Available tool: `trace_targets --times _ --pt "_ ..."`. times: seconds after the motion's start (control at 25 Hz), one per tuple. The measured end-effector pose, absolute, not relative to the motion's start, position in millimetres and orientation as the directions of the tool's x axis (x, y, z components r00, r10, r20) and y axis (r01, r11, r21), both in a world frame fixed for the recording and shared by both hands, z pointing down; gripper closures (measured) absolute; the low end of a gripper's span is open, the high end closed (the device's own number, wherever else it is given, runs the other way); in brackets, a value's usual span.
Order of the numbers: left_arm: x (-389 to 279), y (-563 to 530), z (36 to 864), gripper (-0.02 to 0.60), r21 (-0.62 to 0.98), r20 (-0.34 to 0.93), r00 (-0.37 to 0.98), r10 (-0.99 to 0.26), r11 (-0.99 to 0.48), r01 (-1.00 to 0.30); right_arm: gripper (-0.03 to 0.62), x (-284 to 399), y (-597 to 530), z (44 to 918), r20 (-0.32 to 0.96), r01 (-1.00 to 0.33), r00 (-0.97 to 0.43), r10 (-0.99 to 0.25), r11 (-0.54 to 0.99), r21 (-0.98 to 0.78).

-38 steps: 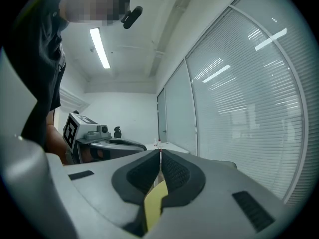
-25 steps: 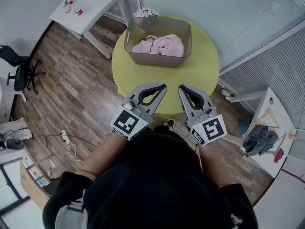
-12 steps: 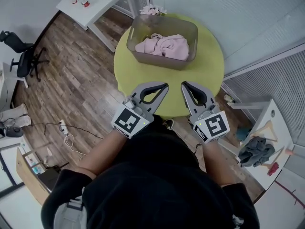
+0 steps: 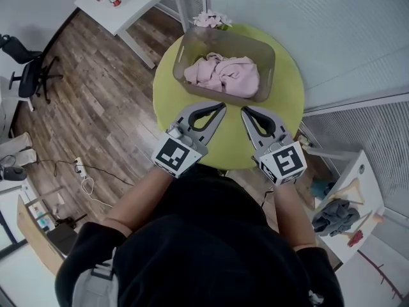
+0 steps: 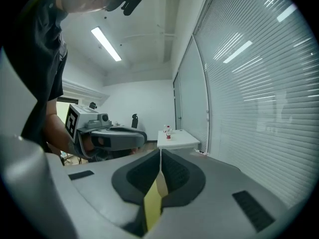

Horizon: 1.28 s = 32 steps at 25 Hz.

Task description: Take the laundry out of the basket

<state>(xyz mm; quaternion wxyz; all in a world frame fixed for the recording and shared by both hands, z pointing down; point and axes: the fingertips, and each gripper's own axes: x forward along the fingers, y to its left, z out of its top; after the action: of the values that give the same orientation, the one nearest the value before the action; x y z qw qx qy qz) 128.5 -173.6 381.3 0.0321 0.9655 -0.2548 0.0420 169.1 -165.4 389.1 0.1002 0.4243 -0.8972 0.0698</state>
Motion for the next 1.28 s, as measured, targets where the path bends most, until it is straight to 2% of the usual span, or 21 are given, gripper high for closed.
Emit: trace_targets --times 0.56,0.92,1.28 --pt "115.8 -273.5 414.7 0.571 0.039 0.126 0.848 -0.515 -0.852 -0.523 0.568 143.1 -267.3 455.8 0.455 -0.68 -0.678 -0.576 0.727 -0.094" --pt "109.2 -321.4 428.4 0.571 0.066 0.1 0.843 -0.528 -0.842 -0.535 0.568 140.7 -304.5 491.3 0.587 -0.64 -0.649 -0.484 0.764 -0.078" --pt "100.1 -354.3 453.7 0.571 0.042 0.139 0.787 -0.601 -0.791 -0.611 0.565 141.4 -328.4 539.6 0.69 -0.518 -0.633 -0.351 0.855 -0.04"
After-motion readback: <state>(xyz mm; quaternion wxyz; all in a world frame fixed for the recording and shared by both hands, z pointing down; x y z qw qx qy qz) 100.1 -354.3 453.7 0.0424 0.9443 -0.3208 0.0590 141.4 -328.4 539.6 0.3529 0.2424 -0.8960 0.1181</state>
